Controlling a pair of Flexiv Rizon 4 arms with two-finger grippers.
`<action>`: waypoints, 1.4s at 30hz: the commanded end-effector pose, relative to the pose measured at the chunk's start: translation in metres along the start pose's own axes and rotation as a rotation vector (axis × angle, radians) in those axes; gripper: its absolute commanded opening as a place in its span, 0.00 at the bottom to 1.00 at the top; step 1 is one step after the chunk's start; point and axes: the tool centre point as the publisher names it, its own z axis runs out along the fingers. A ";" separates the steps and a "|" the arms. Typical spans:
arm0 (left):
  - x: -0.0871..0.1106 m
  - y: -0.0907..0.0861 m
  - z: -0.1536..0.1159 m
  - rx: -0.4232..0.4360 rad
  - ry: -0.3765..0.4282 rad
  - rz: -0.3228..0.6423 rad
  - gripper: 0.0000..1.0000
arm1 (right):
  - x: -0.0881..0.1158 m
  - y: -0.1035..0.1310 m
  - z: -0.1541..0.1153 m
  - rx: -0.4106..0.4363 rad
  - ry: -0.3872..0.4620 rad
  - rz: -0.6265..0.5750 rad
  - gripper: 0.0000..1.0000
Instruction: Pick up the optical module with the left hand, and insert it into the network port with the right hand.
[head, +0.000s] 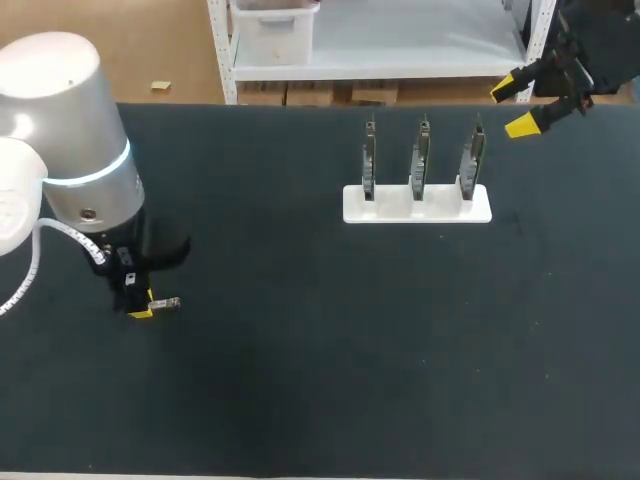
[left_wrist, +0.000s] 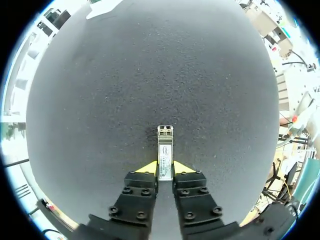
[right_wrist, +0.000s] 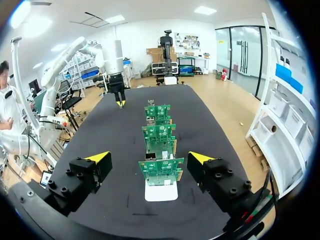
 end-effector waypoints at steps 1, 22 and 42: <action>-0.002 0.005 0.001 -0.010 -0.001 -0.003 0.00 | 0.000 0.002 0.000 0.004 0.001 0.000 1.00; -0.049 0.090 -0.106 -0.294 -0.441 -0.377 0.00 | 0.000 0.002 0.000 0.004 0.001 0.000 1.00; -0.170 0.203 -0.247 -0.562 -0.977 -0.302 0.00 | 0.000 0.002 0.000 0.004 0.001 0.000 1.00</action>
